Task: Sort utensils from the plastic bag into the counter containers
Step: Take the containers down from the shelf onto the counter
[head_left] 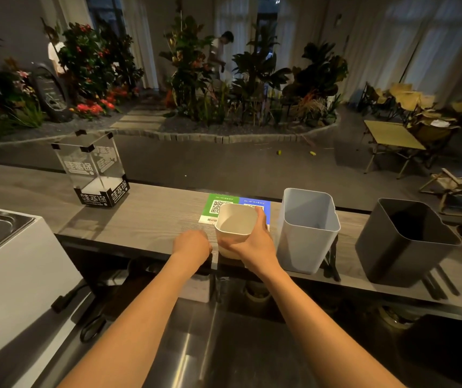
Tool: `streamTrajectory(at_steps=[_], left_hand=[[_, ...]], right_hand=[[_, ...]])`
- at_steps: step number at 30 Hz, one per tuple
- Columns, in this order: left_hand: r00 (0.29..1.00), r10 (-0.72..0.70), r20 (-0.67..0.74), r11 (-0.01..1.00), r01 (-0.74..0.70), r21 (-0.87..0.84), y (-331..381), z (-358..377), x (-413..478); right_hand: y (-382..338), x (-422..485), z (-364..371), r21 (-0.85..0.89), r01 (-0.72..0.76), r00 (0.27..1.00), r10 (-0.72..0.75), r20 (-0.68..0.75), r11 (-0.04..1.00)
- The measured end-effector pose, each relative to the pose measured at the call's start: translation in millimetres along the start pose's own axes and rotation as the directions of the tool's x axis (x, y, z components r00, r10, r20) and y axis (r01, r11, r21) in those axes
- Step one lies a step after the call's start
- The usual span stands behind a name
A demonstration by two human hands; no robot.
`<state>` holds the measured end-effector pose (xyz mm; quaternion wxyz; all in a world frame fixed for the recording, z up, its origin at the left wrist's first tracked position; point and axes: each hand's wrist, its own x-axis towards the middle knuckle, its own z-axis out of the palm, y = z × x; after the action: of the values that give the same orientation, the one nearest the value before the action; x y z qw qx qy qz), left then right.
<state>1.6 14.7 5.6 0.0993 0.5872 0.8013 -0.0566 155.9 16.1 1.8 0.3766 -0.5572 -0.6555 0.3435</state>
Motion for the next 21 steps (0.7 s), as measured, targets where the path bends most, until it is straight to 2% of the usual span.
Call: streamTrajectory(at_steps=[4, 7, 9, 12, 15, 17, 19, 21], left_hand=[[0.998, 0.058, 0.019, 0.996, -0.059, 0.073, 0, -1, -4], [0.994, 0.102, -0.029, 0.988, -0.097, 0.120, -3, 2, -16], [0.989, 0.114, -0.091, 0.993, -0.111, 0.037, -7, 5, -25], [0.972, 0.103, -0.212, 0.967, -0.147, -0.207, -16, 0, -40], [0.937, 0.059, -0.345, 0.881, -0.211, -0.423, -23, -15, -61], [0.889, 0.020, -0.457, 0.794, -0.291, -0.533, -26, -24, -77], [0.842, 0.002, -0.540, 0.675, -0.400, -0.620, -28, -28, -97], [0.817, 0.061, -0.573, 0.592, -0.492, -0.638, -30, -27, -119]], right_hand=[[-5, -3, -3, 0.029, 0.001, 1.000, -0.002, 0.023, 1.000], [-6, -6, -4, 0.044, 0.016, 0.999, -0.018, 0.040, 0.999], [-7, -9, -5, 0.062, 0.033, 0.999, -0.035, 0.038, 0.998], [-5, -16, -7, 0.108, 0.082, 0.997, -0.083, 0.004, 0.991], [-9, -24, -11, 0.144, 0.138, 0.990, -0.132, -0.052, 0.980], [-13, -32, -15, 0.162, 0.182, 0.982, -0.171, -0.082, 0.970], [-17, -43, -19, 0.166, 0.222, 0.974, -0.211, -0.084, 0.961], [-18, -57, -24, 0.155, 0.237, 0.971, -0.228, -0.074, 0.959]])
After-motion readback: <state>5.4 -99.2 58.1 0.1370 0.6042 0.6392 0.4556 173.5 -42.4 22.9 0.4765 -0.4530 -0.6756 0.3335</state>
